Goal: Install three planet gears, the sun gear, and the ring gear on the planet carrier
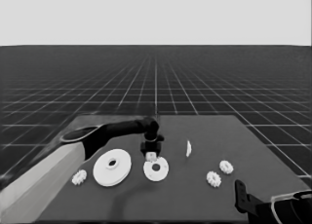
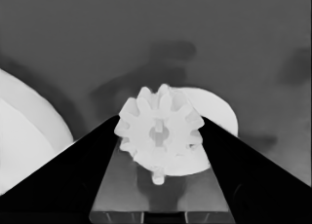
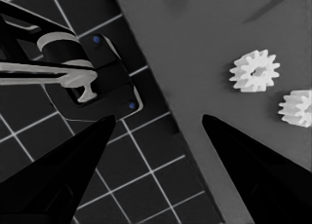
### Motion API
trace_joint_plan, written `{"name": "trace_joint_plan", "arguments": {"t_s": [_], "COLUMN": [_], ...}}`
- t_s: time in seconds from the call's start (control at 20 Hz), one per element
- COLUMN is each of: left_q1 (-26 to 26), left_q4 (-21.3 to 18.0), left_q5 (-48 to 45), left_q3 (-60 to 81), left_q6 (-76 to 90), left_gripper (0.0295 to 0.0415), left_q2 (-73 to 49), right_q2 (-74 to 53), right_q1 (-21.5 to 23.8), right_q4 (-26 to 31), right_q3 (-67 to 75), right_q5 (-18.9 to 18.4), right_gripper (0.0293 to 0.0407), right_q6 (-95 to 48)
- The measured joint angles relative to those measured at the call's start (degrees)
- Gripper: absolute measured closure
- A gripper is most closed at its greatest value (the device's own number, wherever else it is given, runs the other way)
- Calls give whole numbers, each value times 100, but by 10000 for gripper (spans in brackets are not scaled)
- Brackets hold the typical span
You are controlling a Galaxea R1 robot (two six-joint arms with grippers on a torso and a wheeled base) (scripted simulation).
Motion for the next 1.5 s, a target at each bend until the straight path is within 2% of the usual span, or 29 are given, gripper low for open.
{"name": "trace_joint_plan", "arguments": {"t_s": [0.3, 0.35, 0.4, 0.45, 0.5, 0.8, 0.95, 1.3, 1.35, 1.4, 1.45, 1.5], "left_q1": [81, 82, 83, 83, 83, 83, -566, -735, -667, -602, -566, -550], "left_q4": [73, 74, 75, 75, 75, 76, -476, -640, -511, -473, -485, -524], "left_q5": [-61, -63, -64, -64, -64, -65, 289, 349, 442, 387, 231, 102], "left_q3": [-121, -123, -125, -125, -126, -126, 507, 561, 3205, 4740, 4946, 4797], "left_q6": [62, 63, 64, 64, 64, 64, -284, -314, -1206, -865, -21, 659], "left_gripper": [398, 366, 339, 330, 327, 326, 326, 326, 326, 326, 326, 326], "left_q2": [42, 43, 44, 44, 44, 44, -164, -178, -1768, -3763, -4892, -5461], "right_q2": [0, 0, 0, 0, 0, 0, 0, 0, 0, 0, 0, 0], "right_q1": [0, 0, 0, 0, 0, 0, 0, 0, 0, 0, 0, 0], "right_q4": [0, 0, 0, 0, 0, 0, 0, 0, 0, 0, 0, 0], "right_q3": [0, 0, 0, 0, 0, 0, 0, 0, 0, 0, 0, 0], "right_q5": [0, 0, 0, 0, 0, 0, 0, 0, 0, 0, 0, 0], "right_gripper": [315, 315, 315, 315, 315, 315, 315, 315, 315, 315, 315, 315], "right_q6": [0, 0, 0, 0, 0, 0, 0, 0, 0, 0, 0, 0]}}
